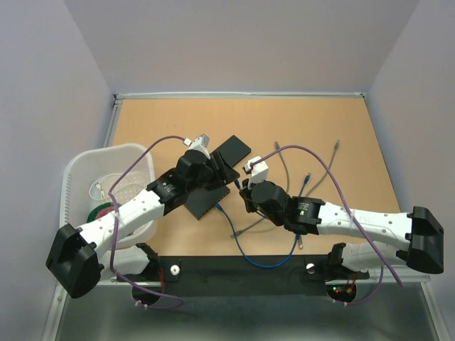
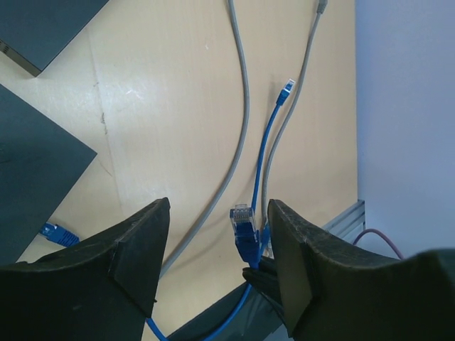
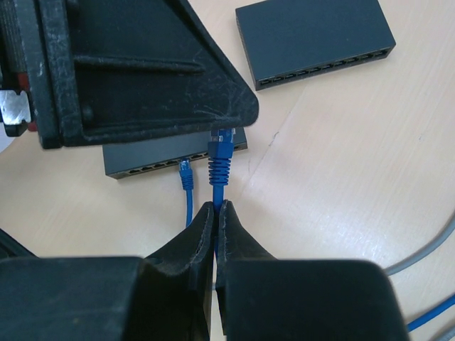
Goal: Insert the plug into the switch port
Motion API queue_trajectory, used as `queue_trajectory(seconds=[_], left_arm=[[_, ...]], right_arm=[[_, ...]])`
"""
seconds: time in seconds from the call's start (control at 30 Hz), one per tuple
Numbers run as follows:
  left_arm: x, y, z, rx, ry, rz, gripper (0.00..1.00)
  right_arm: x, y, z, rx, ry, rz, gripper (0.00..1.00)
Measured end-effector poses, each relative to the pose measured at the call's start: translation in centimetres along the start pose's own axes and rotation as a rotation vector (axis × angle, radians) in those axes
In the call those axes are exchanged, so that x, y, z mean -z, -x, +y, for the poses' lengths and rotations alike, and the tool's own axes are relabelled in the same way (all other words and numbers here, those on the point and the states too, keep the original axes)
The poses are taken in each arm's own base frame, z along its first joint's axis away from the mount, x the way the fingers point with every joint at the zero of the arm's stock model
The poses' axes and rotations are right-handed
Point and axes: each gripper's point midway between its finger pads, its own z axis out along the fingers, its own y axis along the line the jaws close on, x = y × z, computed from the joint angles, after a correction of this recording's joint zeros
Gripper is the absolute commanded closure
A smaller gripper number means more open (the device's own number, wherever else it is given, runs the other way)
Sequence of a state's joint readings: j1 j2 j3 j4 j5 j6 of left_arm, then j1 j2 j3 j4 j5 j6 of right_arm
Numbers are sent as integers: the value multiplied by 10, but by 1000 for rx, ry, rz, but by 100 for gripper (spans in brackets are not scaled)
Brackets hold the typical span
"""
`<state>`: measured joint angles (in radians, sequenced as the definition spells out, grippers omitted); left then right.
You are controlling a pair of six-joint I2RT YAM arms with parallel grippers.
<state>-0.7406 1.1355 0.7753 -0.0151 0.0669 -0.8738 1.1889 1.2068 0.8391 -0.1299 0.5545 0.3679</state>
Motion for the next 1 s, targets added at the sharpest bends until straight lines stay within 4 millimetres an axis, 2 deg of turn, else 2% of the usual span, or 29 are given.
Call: queue_trajectory(seconds=[0.13,0.23,0.63,0.77,0.97,1.0], left_arm=[[-2,6,-5,4,-7,-16,60],[-6,8,-8,7,-11,-23,66],[-12,4,-11,17,-24,-11,66],[-12,1,-14,17,-32,-2,77],[-12,1,-19,21,-47,-6,100],[-12,1,-19,21,-47,-6,100]], right_arm=[[0,0,1,4,3,0,99],[0,0,1,4,1,-1,100],[0,1,-1,3,-9,-6,100],[0,1,-1,2,-12,-8,100],[-1,-1,-1,3,-18,-4,100],[-1,-1,-1,4,-17,-5,100]])
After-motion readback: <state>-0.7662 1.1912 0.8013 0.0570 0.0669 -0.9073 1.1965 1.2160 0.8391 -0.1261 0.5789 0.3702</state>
